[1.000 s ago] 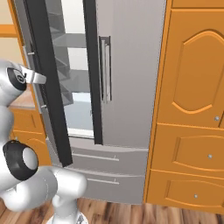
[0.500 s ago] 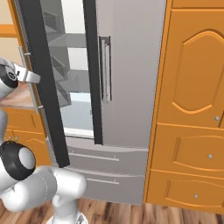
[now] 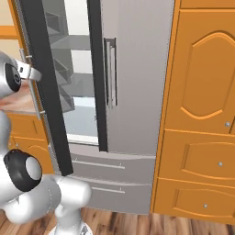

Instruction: Retrieve the sausage and cheese from the fridge and place them on the cutting board on the counter.

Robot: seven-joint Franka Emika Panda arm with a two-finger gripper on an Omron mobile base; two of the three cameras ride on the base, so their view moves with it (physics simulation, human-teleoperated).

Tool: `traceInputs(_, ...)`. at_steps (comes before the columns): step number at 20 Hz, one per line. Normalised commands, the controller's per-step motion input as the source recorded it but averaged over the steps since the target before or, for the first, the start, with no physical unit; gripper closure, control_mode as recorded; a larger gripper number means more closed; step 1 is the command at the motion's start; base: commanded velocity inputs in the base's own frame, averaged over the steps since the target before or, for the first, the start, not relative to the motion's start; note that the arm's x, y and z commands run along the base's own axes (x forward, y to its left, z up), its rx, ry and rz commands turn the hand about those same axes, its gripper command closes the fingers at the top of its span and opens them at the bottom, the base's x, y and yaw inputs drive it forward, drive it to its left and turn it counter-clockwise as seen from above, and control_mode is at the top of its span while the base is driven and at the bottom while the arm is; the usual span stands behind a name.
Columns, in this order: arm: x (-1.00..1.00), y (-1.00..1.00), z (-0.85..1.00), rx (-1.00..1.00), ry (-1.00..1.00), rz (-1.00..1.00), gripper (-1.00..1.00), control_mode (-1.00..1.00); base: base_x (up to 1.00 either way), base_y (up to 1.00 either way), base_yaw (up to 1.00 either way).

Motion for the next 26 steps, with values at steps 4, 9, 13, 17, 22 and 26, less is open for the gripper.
traceInputs(4,-0.42,0.00,0.00,0.00,0.00,0.35,-1.00,-1.00,0.00,0.00,0.00)
traceInputs(9,-0.70,0.00,0.10,0.07,0.00,0.34,-1.00,-1.00,0.00,0.00,0.00)
traceInputs(13,-0.64,-0.31,0.50,0.06,-0.03,0.17,-1.00,-1.00,0.00,0.00,0.00)
traceInputs(17,-0.47,-0.93,0.48,0.01,0.00,0.01,-1.00,-1.00,0.00,0.00,0.00)
traceInputs(22,0.00,-1.00,0.26,0.05,0.07,-0.05,-1.00,-1.00,0.00,0.00,0.00)
traceInputs(26,0.03,-0.89,0.26,0.23,0.13,-0.11,-1.00,-1.00,0.00,0.00,0.00)
